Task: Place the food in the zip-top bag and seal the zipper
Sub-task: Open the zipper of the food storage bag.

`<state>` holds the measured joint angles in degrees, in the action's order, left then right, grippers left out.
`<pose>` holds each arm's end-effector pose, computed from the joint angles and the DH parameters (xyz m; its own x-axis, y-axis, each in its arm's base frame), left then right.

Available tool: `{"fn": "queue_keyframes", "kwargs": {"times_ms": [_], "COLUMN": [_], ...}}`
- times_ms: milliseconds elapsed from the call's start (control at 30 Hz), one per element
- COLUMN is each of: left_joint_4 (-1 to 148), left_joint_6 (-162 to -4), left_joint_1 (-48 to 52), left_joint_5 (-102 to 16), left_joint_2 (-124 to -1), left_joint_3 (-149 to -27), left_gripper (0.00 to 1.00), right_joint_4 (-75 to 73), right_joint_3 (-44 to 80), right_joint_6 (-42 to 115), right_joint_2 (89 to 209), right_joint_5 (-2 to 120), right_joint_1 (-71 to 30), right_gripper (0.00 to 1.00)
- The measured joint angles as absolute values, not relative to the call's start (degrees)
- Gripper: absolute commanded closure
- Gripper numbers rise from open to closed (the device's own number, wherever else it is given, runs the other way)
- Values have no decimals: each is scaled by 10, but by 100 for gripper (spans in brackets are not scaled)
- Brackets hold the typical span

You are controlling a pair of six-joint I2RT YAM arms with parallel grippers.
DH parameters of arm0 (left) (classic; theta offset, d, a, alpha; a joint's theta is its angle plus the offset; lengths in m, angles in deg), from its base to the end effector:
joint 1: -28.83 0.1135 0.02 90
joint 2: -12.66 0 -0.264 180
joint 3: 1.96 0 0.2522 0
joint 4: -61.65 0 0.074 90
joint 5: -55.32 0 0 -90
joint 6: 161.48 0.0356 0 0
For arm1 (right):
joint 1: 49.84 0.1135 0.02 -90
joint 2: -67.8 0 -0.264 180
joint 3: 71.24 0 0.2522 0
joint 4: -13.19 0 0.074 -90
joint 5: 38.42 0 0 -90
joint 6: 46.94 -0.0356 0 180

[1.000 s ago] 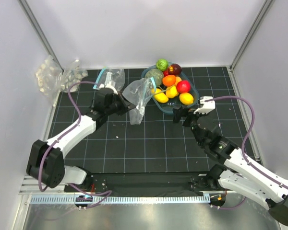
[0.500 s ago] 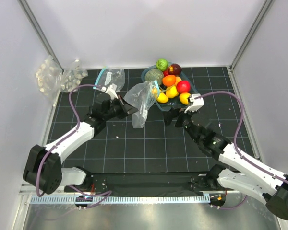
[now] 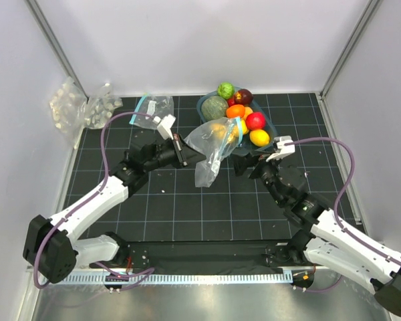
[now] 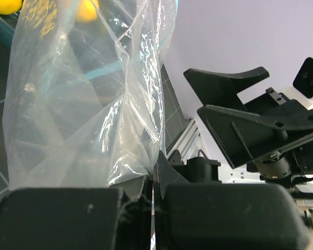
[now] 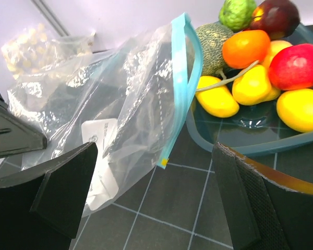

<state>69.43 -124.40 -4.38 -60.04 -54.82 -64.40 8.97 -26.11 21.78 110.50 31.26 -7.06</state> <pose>0.2206 -0.1626 0.3117 -0.7855 -0.3474 -0.5121 0.3610 0.4149 -0.8352 0.1444 0.1168 0.2999 -0.1601 0.3156 -0.9353 -0.3478 0.8687 0.3526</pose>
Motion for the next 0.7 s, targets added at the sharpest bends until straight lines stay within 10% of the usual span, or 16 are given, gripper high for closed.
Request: {"fn": "queue_keyframes", "kwargs": {"times_ms": [700], "left_joint_4": [687], "left_joint_6": [-1246], "left_joint_1": [-56], "left_joint_5": [-685], "left_joint_2": [-613], "left_joint_3": [-664], "left_gripper": [100], "right_joint_4": [118], "right_joint_3": [-292], "right_joint_6": [216], "right_joint_2": [1119], "right_joint_5": [234], "right_joint_1": [-71], "right_gripper": [3]}}
